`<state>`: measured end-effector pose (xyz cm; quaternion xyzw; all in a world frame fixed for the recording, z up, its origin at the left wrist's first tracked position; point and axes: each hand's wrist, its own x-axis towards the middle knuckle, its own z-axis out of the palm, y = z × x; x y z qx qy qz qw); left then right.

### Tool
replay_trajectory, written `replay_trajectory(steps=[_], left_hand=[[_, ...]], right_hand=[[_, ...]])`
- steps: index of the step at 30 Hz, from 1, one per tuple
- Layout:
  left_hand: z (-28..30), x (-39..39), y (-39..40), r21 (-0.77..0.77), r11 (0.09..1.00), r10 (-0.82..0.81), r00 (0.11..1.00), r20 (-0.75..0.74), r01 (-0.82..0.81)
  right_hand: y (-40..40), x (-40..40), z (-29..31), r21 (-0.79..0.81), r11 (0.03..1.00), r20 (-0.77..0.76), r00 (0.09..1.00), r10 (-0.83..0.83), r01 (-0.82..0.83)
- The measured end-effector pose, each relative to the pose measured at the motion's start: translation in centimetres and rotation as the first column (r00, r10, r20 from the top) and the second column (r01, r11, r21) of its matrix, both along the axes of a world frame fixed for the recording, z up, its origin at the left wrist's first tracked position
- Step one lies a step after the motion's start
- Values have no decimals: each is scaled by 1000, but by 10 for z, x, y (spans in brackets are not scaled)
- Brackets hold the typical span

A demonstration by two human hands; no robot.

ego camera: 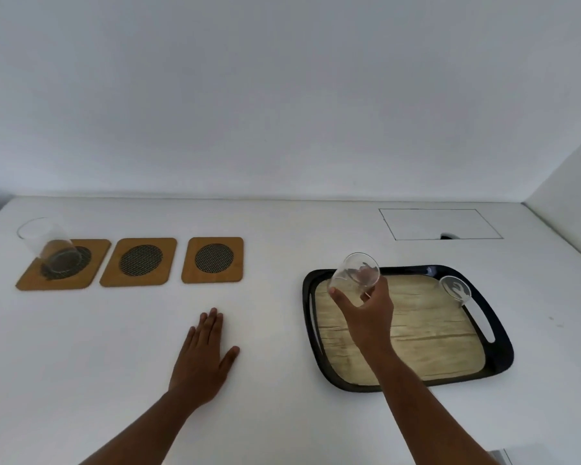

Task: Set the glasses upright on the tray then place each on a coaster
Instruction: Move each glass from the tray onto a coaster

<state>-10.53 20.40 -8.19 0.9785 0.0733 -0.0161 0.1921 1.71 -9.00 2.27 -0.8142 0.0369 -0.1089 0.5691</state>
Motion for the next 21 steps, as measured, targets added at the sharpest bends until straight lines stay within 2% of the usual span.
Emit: replay_trajectory(steps=[4,15,21], left_hand=[[2,-14,27,-28,1000,5,999,36,-4],[4,-45,174,16,966,259,965,45,-260],[-9,-48,215,71,965,251,968,8,-251]], right_hand=[[46,-8,-1,0,996,-18,996,86,-86],[190,-24,-13,-4,950,-49,949,311,-312],[262,-24,-16,6,921,-45,920,390,-390]])
